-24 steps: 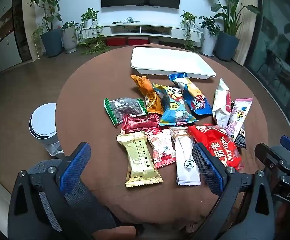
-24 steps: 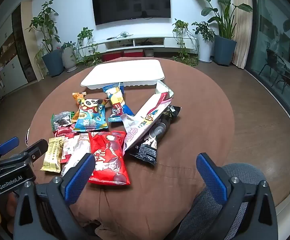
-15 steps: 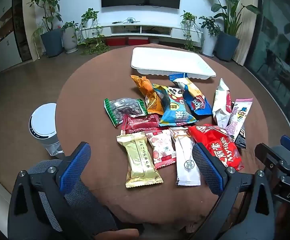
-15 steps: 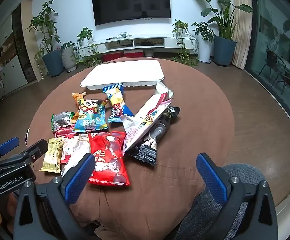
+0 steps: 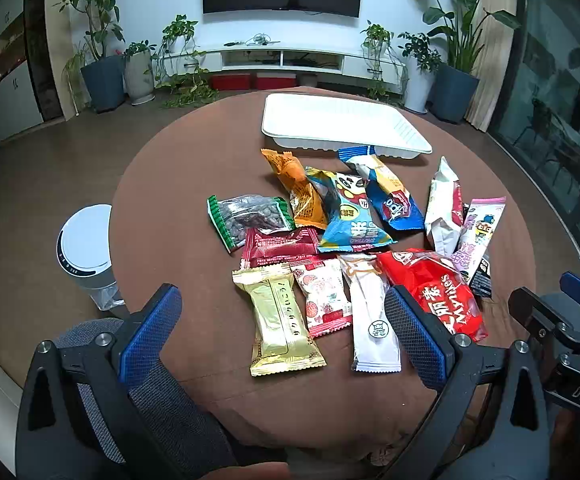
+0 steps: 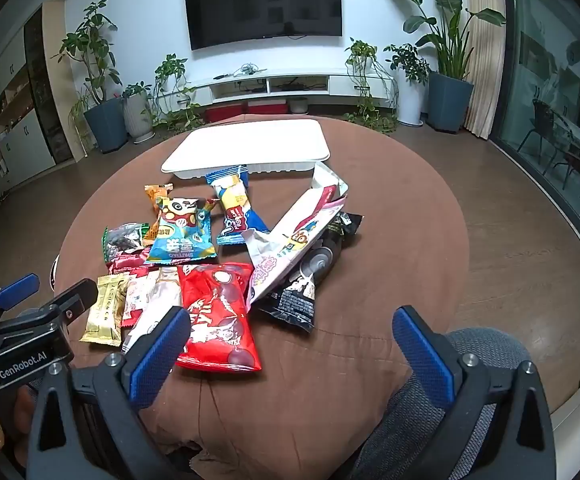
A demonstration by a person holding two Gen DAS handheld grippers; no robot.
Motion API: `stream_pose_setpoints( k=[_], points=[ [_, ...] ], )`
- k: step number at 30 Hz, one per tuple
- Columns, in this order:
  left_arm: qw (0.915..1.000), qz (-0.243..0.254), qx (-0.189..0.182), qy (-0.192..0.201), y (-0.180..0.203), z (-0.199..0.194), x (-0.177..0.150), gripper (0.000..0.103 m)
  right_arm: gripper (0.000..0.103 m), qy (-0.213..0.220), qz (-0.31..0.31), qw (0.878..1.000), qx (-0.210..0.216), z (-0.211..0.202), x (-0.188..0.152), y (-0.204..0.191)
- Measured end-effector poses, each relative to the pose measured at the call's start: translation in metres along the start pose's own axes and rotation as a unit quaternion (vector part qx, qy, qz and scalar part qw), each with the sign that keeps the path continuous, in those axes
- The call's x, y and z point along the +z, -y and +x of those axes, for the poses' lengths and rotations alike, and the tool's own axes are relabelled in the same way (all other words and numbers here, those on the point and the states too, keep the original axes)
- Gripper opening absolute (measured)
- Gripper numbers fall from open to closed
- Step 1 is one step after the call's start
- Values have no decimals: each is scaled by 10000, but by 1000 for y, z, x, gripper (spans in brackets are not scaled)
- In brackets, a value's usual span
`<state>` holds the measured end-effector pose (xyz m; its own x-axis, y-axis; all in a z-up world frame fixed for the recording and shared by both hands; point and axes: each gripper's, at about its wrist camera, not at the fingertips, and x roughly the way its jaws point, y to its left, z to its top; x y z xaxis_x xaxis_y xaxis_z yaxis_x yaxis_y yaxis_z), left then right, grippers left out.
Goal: Organize snacks
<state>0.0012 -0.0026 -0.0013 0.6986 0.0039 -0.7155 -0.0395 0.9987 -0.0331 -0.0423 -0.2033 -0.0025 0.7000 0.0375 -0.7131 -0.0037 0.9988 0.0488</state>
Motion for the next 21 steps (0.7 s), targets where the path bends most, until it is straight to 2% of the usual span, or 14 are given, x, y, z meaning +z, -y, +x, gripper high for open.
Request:
stream_pose_setpoints(
  k=[21],
  points=[
    [10000, -18, -13, -29, -4, 1, -1, 103, 103, -20, -5, 10000, -6, 1, 0, 0]
  ],
)
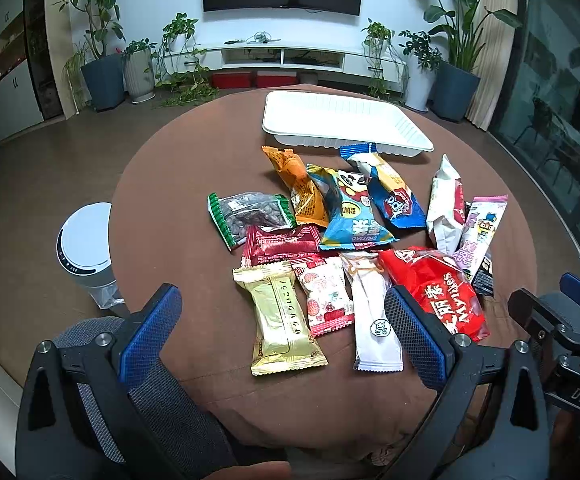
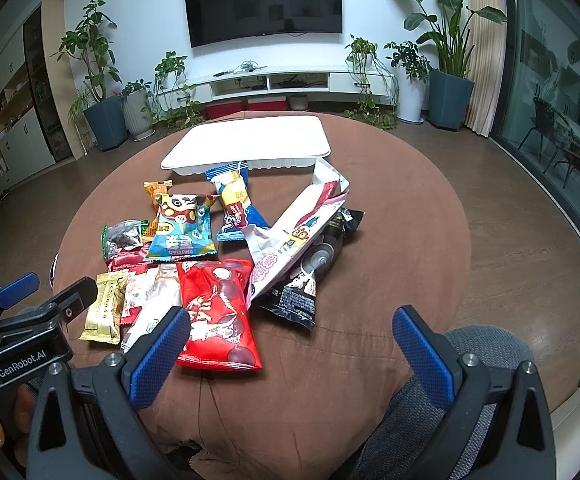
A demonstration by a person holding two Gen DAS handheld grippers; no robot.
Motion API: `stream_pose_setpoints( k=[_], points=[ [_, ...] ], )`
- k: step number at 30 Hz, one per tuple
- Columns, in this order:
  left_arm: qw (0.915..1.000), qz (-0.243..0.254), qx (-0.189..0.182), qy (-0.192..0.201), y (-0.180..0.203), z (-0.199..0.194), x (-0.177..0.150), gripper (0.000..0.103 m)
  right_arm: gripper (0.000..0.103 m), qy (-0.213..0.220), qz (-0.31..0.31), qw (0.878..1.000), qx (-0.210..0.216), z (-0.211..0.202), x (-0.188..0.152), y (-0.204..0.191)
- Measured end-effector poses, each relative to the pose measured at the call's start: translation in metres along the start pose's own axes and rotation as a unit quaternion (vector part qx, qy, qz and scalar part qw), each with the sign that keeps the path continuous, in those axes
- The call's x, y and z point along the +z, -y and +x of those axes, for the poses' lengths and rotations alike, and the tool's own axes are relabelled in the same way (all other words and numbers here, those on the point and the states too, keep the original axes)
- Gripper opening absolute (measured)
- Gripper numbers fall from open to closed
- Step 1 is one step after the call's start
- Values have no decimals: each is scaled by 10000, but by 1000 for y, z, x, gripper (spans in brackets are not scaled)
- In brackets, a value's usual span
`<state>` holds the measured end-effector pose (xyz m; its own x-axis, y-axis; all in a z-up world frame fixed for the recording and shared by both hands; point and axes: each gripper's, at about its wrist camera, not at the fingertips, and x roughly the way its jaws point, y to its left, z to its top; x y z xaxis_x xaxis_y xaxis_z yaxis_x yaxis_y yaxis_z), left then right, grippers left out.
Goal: Organize snacks
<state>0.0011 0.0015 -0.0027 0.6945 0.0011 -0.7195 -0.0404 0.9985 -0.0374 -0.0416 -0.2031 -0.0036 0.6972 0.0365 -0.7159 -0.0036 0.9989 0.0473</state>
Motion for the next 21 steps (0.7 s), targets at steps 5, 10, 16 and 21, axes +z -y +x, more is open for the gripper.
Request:
stream_pose_setpoints(
  k=[5, 10, 16, 21],
  points=[
    [10000, -2, 3, -10, -1, 1, -1, 103, 103, -11, 0, 10000, 1, 0, 0, 0],
    [10000, -6, 1, -15, -1, 1, -2, 103, 103, -17, 2, 10000, 1, -2, 2, 1],
    [10000, -6, 2, -31, -2, 2, -3, 103, 103, -23, 3, 10000, 1, 2, -2, -1],
    [10000, -7, 4, -38, -3, 2, -4, 103, 103, -27, 5, 10000, 0, 3, -3, -1]
  ],
)
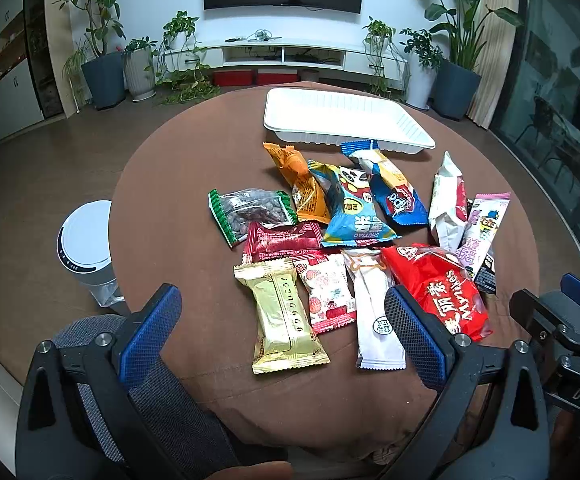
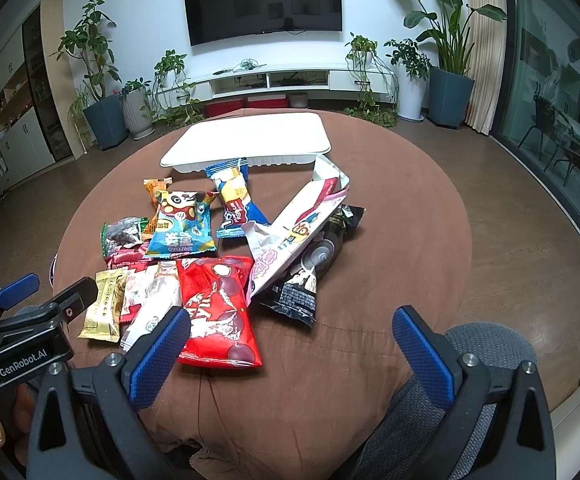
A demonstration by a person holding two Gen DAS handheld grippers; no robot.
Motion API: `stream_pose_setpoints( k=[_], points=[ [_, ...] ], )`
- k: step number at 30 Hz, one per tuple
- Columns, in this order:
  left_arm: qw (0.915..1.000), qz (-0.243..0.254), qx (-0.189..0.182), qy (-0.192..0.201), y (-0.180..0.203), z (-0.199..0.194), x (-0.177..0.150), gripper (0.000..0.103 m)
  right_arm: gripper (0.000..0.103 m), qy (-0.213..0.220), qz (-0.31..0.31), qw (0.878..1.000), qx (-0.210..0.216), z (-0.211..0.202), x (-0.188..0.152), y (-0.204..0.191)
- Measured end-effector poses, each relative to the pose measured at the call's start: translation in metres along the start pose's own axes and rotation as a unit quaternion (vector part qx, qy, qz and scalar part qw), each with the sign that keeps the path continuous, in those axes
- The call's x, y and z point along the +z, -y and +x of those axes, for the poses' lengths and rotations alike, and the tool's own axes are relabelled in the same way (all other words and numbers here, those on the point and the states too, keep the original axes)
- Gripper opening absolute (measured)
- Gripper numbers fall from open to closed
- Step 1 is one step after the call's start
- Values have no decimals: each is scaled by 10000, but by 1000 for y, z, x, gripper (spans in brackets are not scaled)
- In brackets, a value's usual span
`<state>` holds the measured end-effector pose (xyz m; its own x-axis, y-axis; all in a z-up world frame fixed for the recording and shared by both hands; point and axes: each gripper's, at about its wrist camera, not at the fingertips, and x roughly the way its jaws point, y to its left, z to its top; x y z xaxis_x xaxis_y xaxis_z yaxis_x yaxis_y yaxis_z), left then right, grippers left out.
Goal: Organize snacks
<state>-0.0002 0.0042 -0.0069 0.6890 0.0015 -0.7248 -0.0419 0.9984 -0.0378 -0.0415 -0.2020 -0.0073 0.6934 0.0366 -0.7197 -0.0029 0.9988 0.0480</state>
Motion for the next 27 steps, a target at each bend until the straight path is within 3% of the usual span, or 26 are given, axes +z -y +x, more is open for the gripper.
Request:
stream_pose_setpoints(
  k=[27],
  points=[
    [9999, 8, 41, -107, -2, 6, -3, 103, 103, -34, 6, 10000, 8, 4, -4, -1]
  ],
)
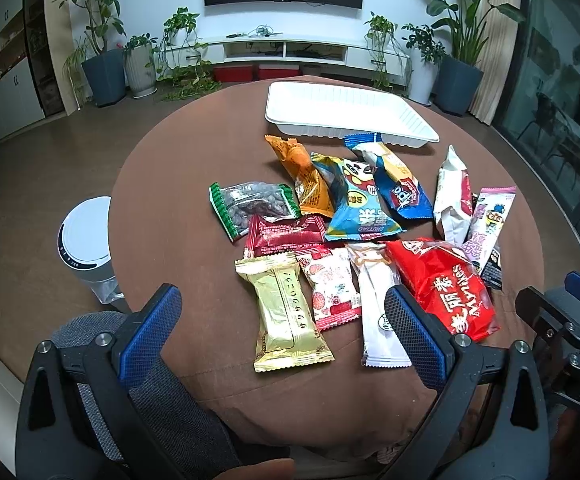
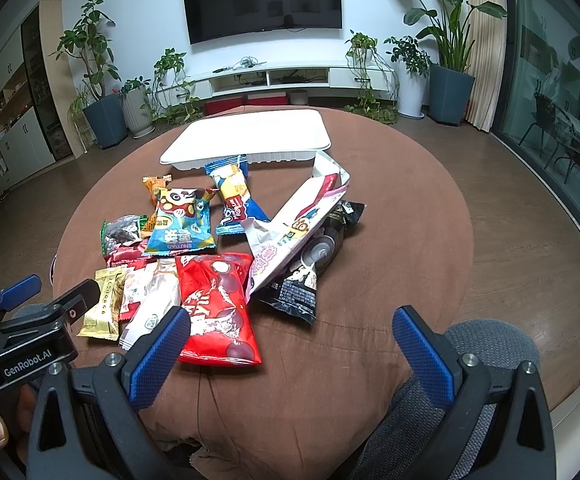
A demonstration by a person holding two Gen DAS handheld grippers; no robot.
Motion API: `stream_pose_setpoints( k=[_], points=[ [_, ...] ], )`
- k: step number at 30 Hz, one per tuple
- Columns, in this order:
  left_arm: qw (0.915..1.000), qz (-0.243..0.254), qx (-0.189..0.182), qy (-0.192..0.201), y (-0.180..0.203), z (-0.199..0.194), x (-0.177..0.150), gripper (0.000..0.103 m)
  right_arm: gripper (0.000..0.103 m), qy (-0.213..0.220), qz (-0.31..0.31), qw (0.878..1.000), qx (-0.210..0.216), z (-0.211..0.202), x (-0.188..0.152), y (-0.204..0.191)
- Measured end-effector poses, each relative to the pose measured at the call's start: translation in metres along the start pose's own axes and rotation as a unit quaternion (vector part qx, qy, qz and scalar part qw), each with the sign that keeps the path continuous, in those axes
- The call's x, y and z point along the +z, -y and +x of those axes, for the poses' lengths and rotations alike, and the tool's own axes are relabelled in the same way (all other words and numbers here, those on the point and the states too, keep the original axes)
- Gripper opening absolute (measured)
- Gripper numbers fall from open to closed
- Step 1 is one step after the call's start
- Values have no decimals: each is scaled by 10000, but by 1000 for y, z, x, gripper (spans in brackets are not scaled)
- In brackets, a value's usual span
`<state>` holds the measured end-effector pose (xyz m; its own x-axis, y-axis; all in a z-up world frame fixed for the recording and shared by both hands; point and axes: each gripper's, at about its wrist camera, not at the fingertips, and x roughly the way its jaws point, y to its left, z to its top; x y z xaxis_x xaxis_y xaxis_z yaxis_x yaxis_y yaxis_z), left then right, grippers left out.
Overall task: Organize snacks
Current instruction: 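Grasp the gold wrapper with the left tool while the right tool grasps the red bag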
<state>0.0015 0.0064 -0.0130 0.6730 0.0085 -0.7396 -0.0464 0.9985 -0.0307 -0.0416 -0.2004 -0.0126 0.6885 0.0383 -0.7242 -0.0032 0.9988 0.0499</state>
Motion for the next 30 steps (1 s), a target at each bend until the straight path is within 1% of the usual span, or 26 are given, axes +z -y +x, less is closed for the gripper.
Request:
stream_pose_setpoints(
  k=[6, 8, 10, 11, 13, 14, 15, 16, 18, 19, 20, 22, 24, 25, 26, 28, 30],
  points=[
    [10000, -24, -30, -33, -3, 2, 0, 103, 103, -15, 10, 10000, 12, 2, -2, 0],
    [9999, -107, -108, -51, -8, 3, 0, 103, 103, -12, 23, 10000, 28, 5, -4, -1],
    [9992, -253, -317, -45, -18, 3, 0, 103, 103, 7, 46, 10000, 73, 13, -10, -4],
    [9983, -319, -489, -14, -23, 3, 0, 103, 103, 21, 65, 9999, 110, 13, -10, -3],
    [9942, -415, -989, 8, -33, 4, -1, 103, 103, 64, 115, 9997, 183, 13, -12, -2],
    [9923, -441, -1158, -27, -37, 5, -1, 103, 103, 89, 141, 9996, 226, 15, -15, -3],
    [9923, -445, -1152, -86, -38, 7, -1, 103, 103, 105, 171, 9995, 253, 17, -16, -3],
    [9933, -432, -1047, -250, -40, 9, -2, 103, 103, 117, 208, 9993, 279, 17, -18, -3],
    [9914, -409, -893, -865, -44, 21, -7, 103, 103, 127, 328, 9986, 402, 18, -21, -2],
    [9879, -528, -835, -1195, -49, 29, -10, 103, 103, 130, 411, 9979, 482, 13, -21, 2],
    [9867, -646, -784, -1273, -53, 31, -13, 103, 103, 123, 532, 9968, 586, 13, -23, 5],
    [9856, -775, -786, -1284, -59, 33, -15, 103, 103, 117, 635, 9956, 685, 12, -23, 9],
    [9844, -807, -820, -1330, -60, 36, -13, 103, 103, 91, 636, 9955, 700, 10, -25, 11],
    [9848, -762, -842, -1317, -58, 36, -10, 103, 100, 64, 631, 9956, 691, 10, -26, 13],
    [9862, -682, -789, -1286, -56, 36, -7, 103, 95, 20, 626, 9955, 708, 9, -29, 14],
    [9888, -532, -621, -1246, -49, 39, 0, 103, 92, -66, 636, 9951, 754, 11, -26, 19],
    [9890, -465, -508, -1308, -44, 44, 6, 103, 88, -129, 624, 9944, 841, 10, -25, 21]
  ],
)
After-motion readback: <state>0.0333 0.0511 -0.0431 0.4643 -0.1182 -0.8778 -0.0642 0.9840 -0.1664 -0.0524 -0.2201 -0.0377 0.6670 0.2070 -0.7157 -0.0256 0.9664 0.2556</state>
